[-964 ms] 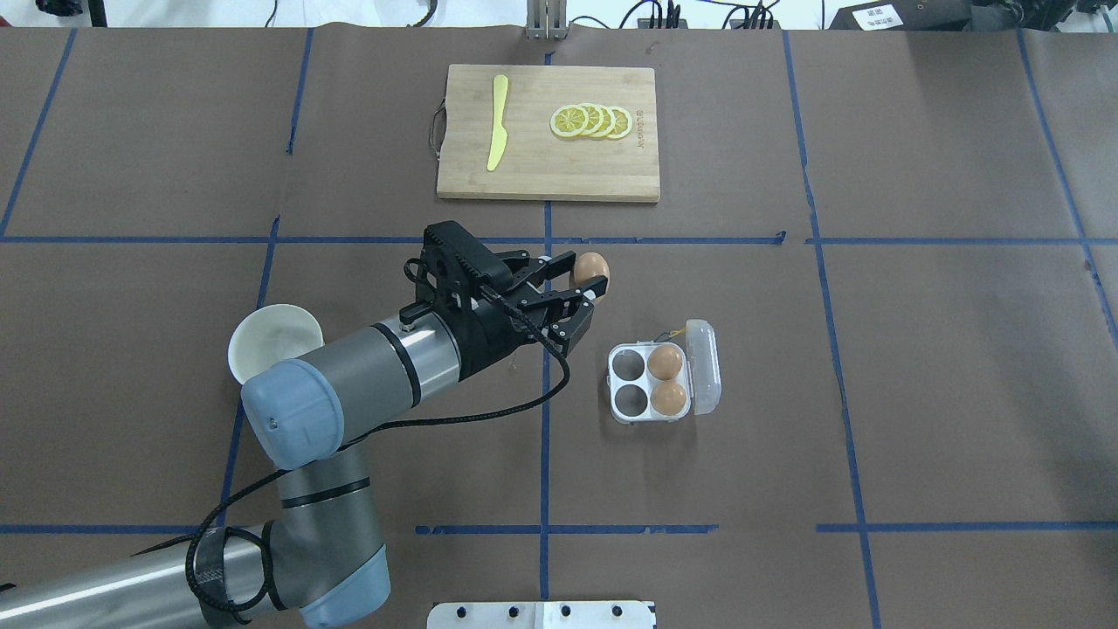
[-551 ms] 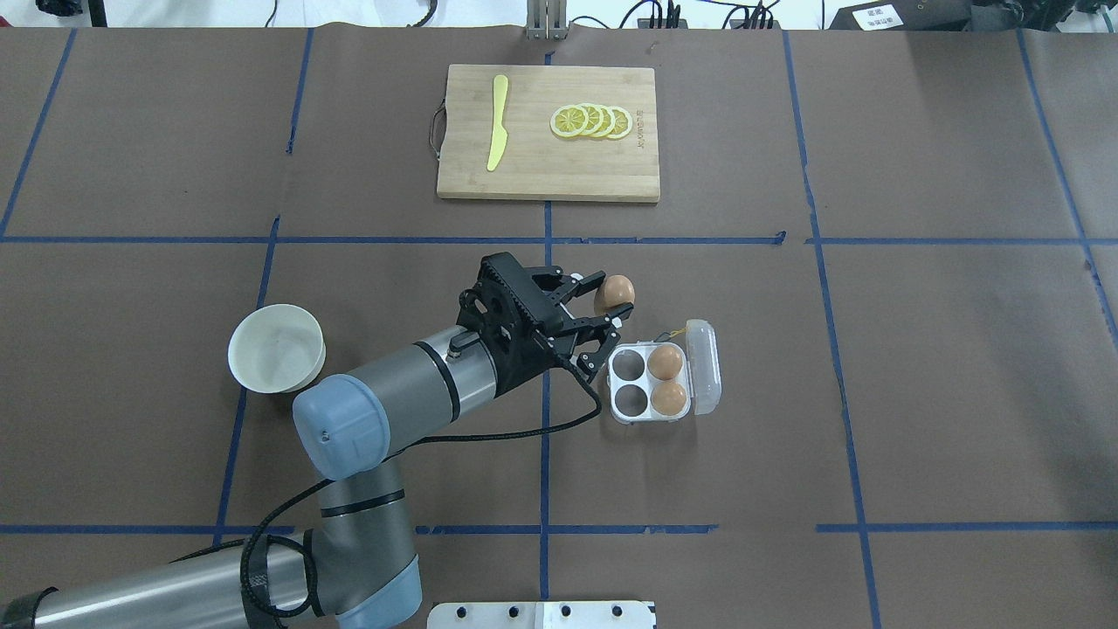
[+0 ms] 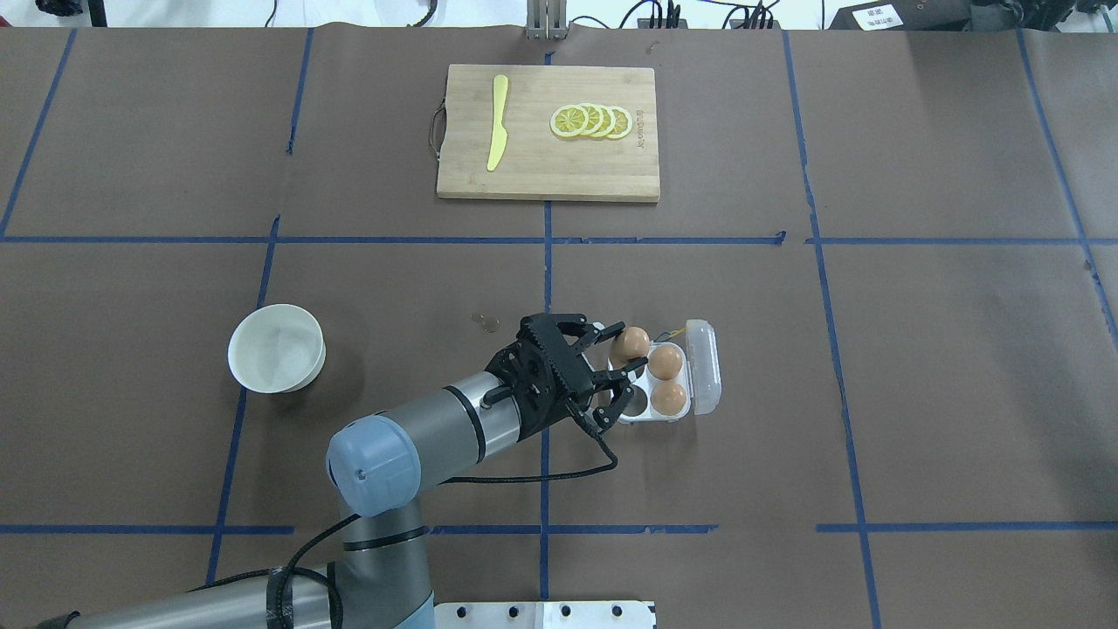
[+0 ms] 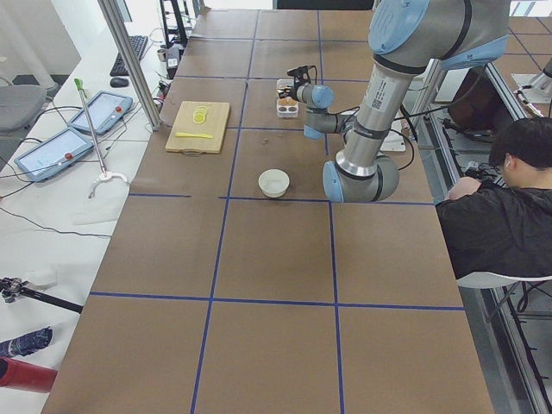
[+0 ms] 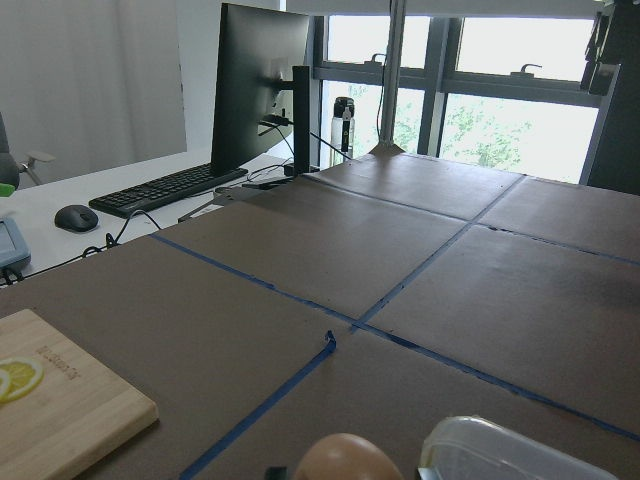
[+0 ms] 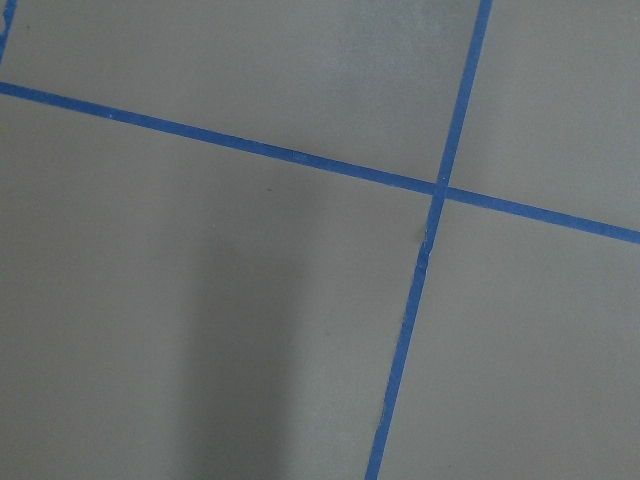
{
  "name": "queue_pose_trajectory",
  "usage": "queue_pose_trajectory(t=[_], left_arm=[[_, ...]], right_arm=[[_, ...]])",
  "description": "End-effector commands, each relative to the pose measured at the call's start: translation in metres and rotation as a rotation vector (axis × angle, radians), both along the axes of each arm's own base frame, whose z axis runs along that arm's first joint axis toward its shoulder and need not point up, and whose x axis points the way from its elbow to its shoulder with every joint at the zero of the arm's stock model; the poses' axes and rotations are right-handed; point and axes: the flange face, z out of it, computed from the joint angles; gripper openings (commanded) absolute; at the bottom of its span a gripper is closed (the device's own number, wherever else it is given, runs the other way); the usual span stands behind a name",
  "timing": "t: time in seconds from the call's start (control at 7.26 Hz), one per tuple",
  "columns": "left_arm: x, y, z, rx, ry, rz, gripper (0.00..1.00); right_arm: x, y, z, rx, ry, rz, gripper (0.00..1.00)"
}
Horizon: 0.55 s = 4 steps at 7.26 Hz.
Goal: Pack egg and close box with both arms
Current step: 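Lower the egg into the empty carton cup with the left gripper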
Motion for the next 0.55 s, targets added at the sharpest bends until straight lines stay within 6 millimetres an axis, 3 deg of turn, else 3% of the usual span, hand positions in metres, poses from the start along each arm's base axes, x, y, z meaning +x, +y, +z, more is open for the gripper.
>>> queue_pose_trajectory(t=[0.0,0.41], left_arm=[[0.014,0.009,0.008,0.034,-0.035,0.012,0.00],[0.027,0.015,0.012,0.048,-0.062,0.020,0.00]], right_arm=[[0.002,0.001,0.001,-0.003,0.002,0.004,1.00],[0.005,0.005,0.005,-0.010,0.002,0.011,1.00]])
